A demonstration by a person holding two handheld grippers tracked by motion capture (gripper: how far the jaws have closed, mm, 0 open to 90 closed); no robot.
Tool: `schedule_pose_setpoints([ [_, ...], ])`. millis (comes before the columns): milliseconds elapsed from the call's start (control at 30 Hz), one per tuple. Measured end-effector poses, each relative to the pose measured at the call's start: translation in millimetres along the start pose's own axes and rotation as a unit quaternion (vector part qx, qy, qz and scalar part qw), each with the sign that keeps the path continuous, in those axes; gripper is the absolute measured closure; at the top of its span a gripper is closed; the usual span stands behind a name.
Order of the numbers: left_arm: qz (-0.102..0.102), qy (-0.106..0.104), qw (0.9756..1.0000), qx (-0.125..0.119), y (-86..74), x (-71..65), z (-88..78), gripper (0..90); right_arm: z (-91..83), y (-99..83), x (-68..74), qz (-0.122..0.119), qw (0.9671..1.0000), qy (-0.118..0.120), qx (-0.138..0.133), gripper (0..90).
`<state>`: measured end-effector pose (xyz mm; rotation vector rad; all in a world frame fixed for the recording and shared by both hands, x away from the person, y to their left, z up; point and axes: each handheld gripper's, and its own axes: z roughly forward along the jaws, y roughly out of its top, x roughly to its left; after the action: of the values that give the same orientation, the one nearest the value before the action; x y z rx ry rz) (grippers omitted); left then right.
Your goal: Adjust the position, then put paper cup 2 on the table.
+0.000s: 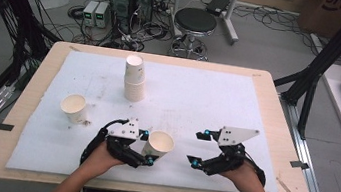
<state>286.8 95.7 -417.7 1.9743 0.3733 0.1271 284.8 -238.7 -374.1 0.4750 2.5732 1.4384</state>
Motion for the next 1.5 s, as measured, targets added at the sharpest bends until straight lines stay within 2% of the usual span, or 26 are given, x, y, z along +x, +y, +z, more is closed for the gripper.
schedule_pose_setpoints([
  [133, -0.005, 0.023, 0.9995, -0.02, -6.2, 3.0, -8.3, 32.5, -9.9, -18.2, -5.0, 0.026, 0.9991, -0.032, -0.011, 21.1],
  [300, -0.013, 0.046, 0.998, -0.042, -11.3, 7.4, -17.1, 32.4, -17.8, -30.0, -6.7, 0.036, 0.9967, -0.067, -0.027, 21.2],
  [400, -0.014, 0.061, 0.9965, -0.054, -11.7, 8.9, -21.1, 32.5, -21.4, -35.7, -8.0, 0.039, 0.9934, -0.1, -0.04, 21.2],
  [500, -0.016, 0.078, 0.9945, -0.068, -13.2, 10.1, -24.3, 32.4, -24.5, -43.5, -10.5, 0.051, 0.9887, -0.133, -0.046, 21.3],
  [633, -0.016, 0.086, 0.993, -0.079, -15.1, 10.2, -25.9, 32.4, -29.0, -52.0, -12.8, 0.063, 0.9843, -0.161, -0.038, 21.3],
  [733, -0.013, 0.089, 0.9925, -0.082, -16.6, 10.1, -26.8, 32.4, -35.1, -54.8, -15.7, 0.07, 0.9807, -0.176, -0.047, 21.3],
  [900, -0.016, 0.093, 0.991, -0.095, -18.6, 10.5, -32.0, 32.3, -42.9, -54.1, -18.1, 0.078, 0.9762, -0.191, -0.069, 21.3],
  [1067, -0.018, 0.101, 0.9894, -0.103, -19.0, 9.9, -36.1, 32.3, -43.0, -57.2, -19.0, 0.079, 0.9758, -0.194, -0.063, 21.4],
  [1200, -0.017, 0.101, 0.9894, -0.103, -19.5, 10.3, -36.3, 32.2, -44.0, -57.9, -18.7, 0.078, 0.9755, -0.195, -0.065, 21.4],
  [1300, -0.02, 0.103, 0.9889, -0.105, -20.6, 10.4, -35.9, 32.0, -45.7, -58.0, -18.0, 0.08, 0.9742, -0.201, -0.065, 21.4],
  [1500, -0.022, 0.103, 0.9879, -0.114, -21.4, 12.0, -30.3, 31.5, -47.9, -59.4, -15.9, 0.082, 0.9734, -0.204, -0.063, 21.4],
])
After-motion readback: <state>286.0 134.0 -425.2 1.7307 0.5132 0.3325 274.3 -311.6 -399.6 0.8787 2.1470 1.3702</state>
